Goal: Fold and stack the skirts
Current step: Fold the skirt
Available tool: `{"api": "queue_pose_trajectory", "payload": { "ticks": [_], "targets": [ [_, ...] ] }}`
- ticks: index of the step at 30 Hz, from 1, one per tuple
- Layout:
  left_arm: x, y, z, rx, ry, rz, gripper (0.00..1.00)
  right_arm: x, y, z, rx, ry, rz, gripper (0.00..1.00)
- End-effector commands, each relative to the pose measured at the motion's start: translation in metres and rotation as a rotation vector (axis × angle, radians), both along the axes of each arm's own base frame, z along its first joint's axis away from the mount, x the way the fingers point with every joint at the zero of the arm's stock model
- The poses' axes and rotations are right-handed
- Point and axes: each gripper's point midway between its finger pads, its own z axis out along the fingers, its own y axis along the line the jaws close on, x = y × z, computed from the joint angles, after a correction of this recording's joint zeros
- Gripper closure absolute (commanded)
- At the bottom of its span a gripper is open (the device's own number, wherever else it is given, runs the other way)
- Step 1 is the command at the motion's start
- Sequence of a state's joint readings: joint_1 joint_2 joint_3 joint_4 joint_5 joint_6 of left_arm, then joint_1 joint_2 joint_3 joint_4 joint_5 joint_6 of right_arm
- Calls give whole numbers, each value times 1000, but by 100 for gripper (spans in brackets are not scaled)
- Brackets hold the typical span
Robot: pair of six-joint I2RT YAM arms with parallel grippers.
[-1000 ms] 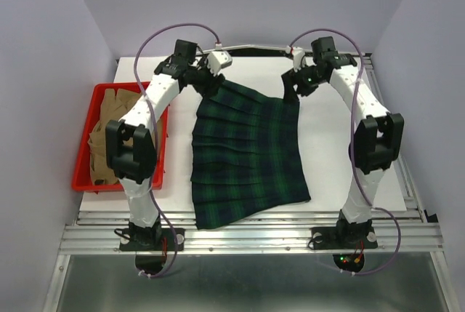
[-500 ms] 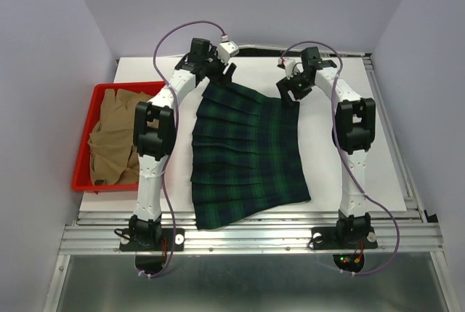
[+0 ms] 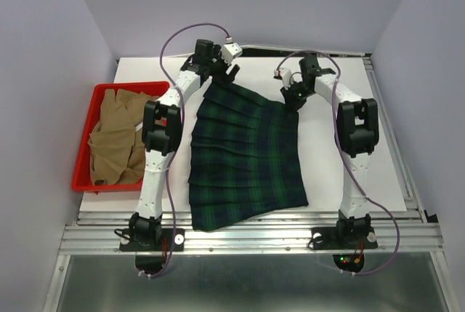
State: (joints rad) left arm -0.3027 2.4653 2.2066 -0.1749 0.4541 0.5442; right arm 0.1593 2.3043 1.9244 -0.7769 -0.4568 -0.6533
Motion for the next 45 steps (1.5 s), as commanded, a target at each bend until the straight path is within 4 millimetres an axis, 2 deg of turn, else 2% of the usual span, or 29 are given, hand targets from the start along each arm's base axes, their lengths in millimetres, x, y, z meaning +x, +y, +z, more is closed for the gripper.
{"api": "queue_pose_trajectory", "payload": {
  "ticks": [1,2,3,4,5,6,7,8,9,10,11,12,13,14,15,16,17,18,19,20,23,24,26,28,30,34,38,41,45],
  "targets": [
    [13,1,49,-19,-128,-24,11,-8,27,56,-26,-231,140,99],
    [9,6,53,-30,-120,-18,11,-21,37,68,-45,-276,195,99],
    [6,8,56,-48,-111,-27,11,-25,42,73,-61,-303,216,99],
    [2,17,63,-62,-109,-17,11,-25,44,94,-90,-380,237,99],
    [-2,20,69,-79,-103,-8,11,-33,55,98,-101,-404,272,99],
    [-6,24,73,-87,-101,-8,11,-38,55,95,-132,-424,283,99],
    [-11,30,96,-95,-135,-4,11,-42,58,99,-158,-461,310,99],
    [-19,36,87,-90,-108,5,11,-47,61,103,-174,-488,324,99],
    [-22,46,92,-96,-109,20,11,-59,71,112,-179,-527,355,99],
    [-30,53,118,-108,-150,23,11,-65,73,117,-199,-550,379,99],
    [-37,64,108,-100,-121,31,11,-74,78,119,-203,-559,408,99],
    [-45,68,112,-96,-119,19,11,-84,81,133,-199,-591,431,99],
    [-57,75,127,-64,-149,5,11,-105,86,118,-218,-564,480,99],
    [-66,81,119,-37,-132,0,11,-116,88,128,-228,-607,515,99],
    [-73,90,118,-17,-132,-2,11,-126,89,124,-235,-611,542,99],
    [-85,96,132,17,-167,-28,11,-148,88,98,-262,-571,594,99],
    [-96,101,119,39,-141,-38,11,-158,87,90,-280,-574,634,99],
    [-104,104,117,54,-138,-58,11,-165,85,84,-294,-578,649,99],
    [-120,109,110,106,-130,-100,11,-178,76,66,-320,-551,675,99],
    [-128,111,105,133,-122,-126,11,-186,75,57,-327,-545,697,99],
    [-152,111,89,192,-115,-205,10,-193,69,42,-356,-573,728,99],
    [-158,112,74,224,-113,-240,8,-203,64,27,-370,-553,752,99],
    [-164,106,67,257,-137,-282,5,-201,60,19,-394,-579,763,99],
    [-161,100,66,292,-184,-318,4,-206,62,8,-410,-595,784,99],
    [-161,83,66,323,-222,-375,4,-205,60,1,-425,-602,798,99],
    [-156,50,54,438,-346,-514,3,-206,64,-6,-438,-624,808,99],
    [-160,24,43,502,-430,-625,2,-205,69,-5,-420,-596,795,99],
    [-174,19,16,568,-424,-705,2,-203,71,-3,-407,-584,771,99],
    [-194,23,-1,599,-381,-775,2,-203,72,-1,-400,-578,766,99]
  ]
}}
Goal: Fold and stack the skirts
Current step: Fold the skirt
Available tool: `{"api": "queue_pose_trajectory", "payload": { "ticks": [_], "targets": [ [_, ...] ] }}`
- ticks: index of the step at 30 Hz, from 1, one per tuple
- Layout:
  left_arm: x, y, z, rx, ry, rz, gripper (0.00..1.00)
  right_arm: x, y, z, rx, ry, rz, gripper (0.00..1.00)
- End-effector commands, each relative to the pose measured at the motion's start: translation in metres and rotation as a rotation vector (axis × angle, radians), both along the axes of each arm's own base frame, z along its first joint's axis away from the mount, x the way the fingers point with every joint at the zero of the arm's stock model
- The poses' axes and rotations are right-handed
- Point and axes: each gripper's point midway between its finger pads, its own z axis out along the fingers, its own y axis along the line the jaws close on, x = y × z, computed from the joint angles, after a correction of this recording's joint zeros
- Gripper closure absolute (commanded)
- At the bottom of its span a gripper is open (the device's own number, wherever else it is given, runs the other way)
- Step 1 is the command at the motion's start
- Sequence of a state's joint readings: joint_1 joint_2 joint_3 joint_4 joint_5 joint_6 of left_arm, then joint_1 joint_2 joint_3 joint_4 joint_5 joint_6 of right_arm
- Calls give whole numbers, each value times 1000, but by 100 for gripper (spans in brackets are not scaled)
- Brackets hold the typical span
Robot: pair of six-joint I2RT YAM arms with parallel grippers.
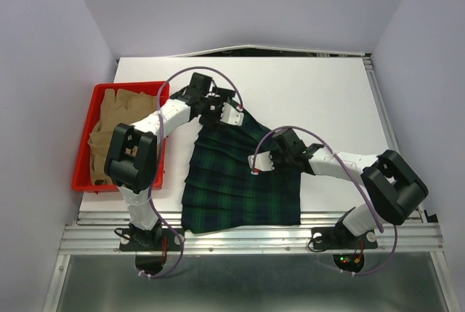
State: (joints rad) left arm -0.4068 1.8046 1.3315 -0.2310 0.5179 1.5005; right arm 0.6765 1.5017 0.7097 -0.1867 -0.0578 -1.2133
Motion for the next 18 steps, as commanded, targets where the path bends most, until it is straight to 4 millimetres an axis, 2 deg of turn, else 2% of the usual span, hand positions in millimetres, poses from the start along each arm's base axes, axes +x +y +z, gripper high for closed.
{"api": "queue_pose_trajectory", "payload": {
  "ticks": [1,4,6,8,9,12,15,17,18],
  "targets": [
    [-18,13,-19,98,17,-77,2,9,16,11,49,-17,-4,99],
    [-27,22,-30,138,41,-71,2,11,15,13,49,-25,-15,99],
    [-25,26,-35,149,39,-50,3,12,15,16,49,-32,-22,99],
    [-19,24,-43,146,53,-35,4,14,14,17,48,-39,-27,99],
    [-12,21,-38,133,47,-26,4,15,14,19,49,-43,-30,99],
    [4,13,-40,110,70,5,5,16,13,21,51,-51,-41,99],
    [17,10,-44,113,79,11,8,16,12,22,49,-56,-46,99],
    [20,10,-55,130,103,9,12,17,12,23,51,-59,-48,99],
    [25,9,-52,126,96,14,14,21,9,25,55,-61,-64,99]
  ]
}}
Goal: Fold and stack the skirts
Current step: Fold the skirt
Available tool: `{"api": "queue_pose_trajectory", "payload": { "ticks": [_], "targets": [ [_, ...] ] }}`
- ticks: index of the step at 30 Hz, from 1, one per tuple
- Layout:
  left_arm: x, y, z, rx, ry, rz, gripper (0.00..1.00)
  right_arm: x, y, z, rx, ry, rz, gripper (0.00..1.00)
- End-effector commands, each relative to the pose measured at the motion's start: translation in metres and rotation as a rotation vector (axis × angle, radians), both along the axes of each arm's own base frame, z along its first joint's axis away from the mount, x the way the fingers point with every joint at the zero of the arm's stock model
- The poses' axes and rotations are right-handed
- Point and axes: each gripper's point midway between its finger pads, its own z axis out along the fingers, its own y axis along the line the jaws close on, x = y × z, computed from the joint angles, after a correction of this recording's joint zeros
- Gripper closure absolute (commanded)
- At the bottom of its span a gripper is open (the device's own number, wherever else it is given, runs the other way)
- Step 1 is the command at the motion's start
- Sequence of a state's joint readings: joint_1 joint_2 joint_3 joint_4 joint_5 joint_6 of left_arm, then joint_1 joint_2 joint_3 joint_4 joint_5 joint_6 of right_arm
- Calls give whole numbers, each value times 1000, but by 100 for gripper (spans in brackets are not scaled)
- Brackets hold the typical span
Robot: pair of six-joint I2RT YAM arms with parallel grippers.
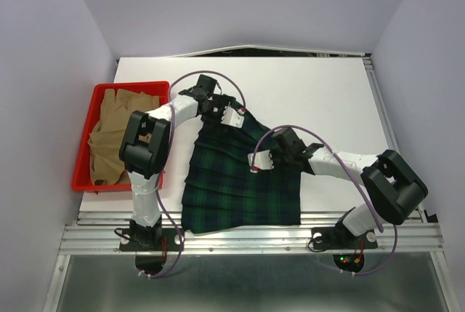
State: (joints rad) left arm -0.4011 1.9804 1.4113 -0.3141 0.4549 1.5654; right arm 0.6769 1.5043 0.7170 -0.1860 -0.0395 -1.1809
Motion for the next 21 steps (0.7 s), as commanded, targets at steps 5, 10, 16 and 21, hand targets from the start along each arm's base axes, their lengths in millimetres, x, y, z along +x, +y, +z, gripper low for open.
{"api": "queue_pose_trajectory", "payload": {
  "ticks": [5,10,16,21],
  "targets": [
    [41,-4,16,-59,5,91,63,44,-2,30,84,-62,-120,99],
    [94,5,64,-197,-47,237,97,110,-35,50,167,-80,-354,99],
    [138,6,131,-310,-162,341,100,167,-51,86,280,-107,-502,99],
    [136,7,160,-335,-198,351,100,184,-48,124,341,-122,-501,99]
  ]
}}
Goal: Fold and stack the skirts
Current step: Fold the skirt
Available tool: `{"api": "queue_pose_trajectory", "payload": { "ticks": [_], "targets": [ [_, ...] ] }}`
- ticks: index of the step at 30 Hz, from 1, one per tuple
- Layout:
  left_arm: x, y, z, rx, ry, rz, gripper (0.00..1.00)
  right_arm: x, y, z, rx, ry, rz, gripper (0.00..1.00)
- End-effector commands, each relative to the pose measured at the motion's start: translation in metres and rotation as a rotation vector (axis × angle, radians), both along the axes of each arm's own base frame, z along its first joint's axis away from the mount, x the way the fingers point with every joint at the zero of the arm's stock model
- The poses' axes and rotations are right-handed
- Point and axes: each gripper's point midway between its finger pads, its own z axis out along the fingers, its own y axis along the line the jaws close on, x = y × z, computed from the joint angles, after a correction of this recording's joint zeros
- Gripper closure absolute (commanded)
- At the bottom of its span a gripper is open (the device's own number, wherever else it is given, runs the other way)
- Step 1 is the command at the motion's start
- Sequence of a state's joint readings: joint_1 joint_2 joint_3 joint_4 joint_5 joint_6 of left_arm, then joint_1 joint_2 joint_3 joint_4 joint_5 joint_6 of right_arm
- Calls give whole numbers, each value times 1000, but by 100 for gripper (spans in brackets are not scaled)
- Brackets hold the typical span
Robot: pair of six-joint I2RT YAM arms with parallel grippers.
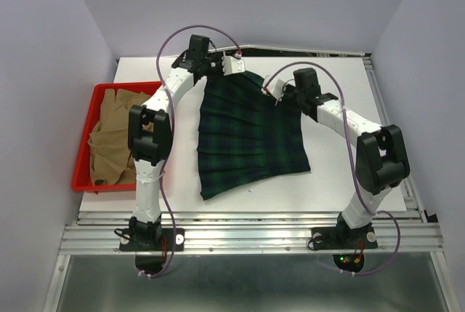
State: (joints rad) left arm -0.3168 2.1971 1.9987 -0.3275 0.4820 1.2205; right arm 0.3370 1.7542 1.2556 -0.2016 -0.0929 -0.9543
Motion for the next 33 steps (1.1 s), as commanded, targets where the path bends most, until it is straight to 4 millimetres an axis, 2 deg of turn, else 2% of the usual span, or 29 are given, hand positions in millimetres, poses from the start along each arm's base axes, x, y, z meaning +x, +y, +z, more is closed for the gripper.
{"api": "queue_pose_trajectory", "payload": {
  "ticks": [1,3,4,5,8,9,11,13,14,15,16,19,25,28,30,31,33],
  "targets": [
    [3,15,50,-21,-76,54,100,5,-2,27,50,1,-23,99],
    [-7,15,39,20,-63,30,98,1,-1,28,47,4,-6,99],
    [-14,17,37,35,-48,19,92,-1,-1,27,46,11,-2,99],
    [-22,17,24,59,-19,3,89,-3,-1,28,47,14,-2,99],
    [-37,17,9,102,4,-30,79,-6,-2,23,47,25,1,99],
    [-43,17,-2,116,26,-36,78,-7,-1,22,49,27,4,99],
    [-43,17,-12,123,37,-34,79,-8,0,19,52,35,10,99],
    [-40,16,-17,124,47,-28,88,-8,0,17,51,40,11,99],
    [-39,16,-26,128,68,-26,88,-8,0,17,50,41,12,99],
    [-36,15,-24,124,65,-22,88,-8,0,17,48,40,14,99],
    [-35,15,-26,126,69,-20,78,-8,1,15,46,45,16,99],
    [-29,13,-26,109,58,-8,57,-9,1,14,43,49,21,99],
    [-27,7,-21,91,38,-32,62,-9,1,14,43,52,22,99],
    [-24,5,-21,87,34,-36,76,-9,1,13,41,52,24,99],
    [-24,5,-27,97,50,-43,72,-9,0,13,37,52,23,99],
    [-28,4,-32,110,65,-70,60,-8,0,12,35,52,23,99],
    [-31,2,-37,120,71,-89,53,-9,0,12,34,52,24,99]
  ]
}}
